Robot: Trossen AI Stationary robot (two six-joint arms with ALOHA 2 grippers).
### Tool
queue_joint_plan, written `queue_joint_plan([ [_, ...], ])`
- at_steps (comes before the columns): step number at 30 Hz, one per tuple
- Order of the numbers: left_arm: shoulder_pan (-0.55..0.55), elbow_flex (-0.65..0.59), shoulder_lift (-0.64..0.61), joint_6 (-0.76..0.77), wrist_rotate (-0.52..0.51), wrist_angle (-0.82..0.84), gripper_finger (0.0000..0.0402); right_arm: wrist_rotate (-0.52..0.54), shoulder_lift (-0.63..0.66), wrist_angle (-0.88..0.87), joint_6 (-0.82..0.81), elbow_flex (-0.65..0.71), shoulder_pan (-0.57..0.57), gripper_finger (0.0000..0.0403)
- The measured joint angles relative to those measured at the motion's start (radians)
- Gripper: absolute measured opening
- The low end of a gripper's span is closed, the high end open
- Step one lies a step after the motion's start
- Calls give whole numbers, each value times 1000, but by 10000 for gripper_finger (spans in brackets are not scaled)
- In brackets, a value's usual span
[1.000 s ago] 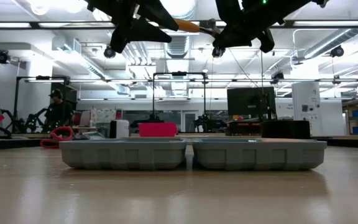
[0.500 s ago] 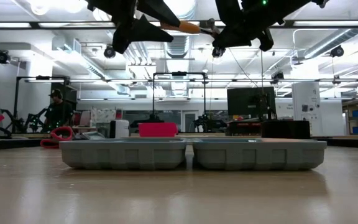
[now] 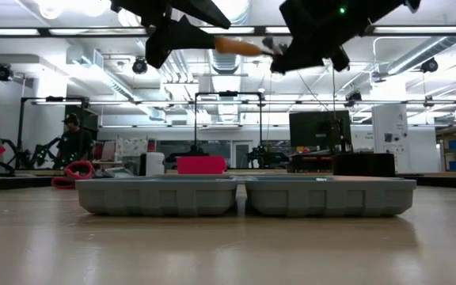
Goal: Prefit tool cases
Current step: Put the hammer into the gray tool box
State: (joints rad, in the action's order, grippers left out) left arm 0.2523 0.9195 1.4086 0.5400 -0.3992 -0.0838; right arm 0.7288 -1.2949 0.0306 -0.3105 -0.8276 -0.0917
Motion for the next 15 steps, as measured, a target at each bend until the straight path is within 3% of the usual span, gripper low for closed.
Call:
queue_joint_plan([
  [6,0,0,-3,-11,0,4,168,-124,0,-153,-99,-14,1,8],
  [15,-8,0,-100,-50,-35,114,168,-235,-31,-544,-144,-260,-6,8],
])
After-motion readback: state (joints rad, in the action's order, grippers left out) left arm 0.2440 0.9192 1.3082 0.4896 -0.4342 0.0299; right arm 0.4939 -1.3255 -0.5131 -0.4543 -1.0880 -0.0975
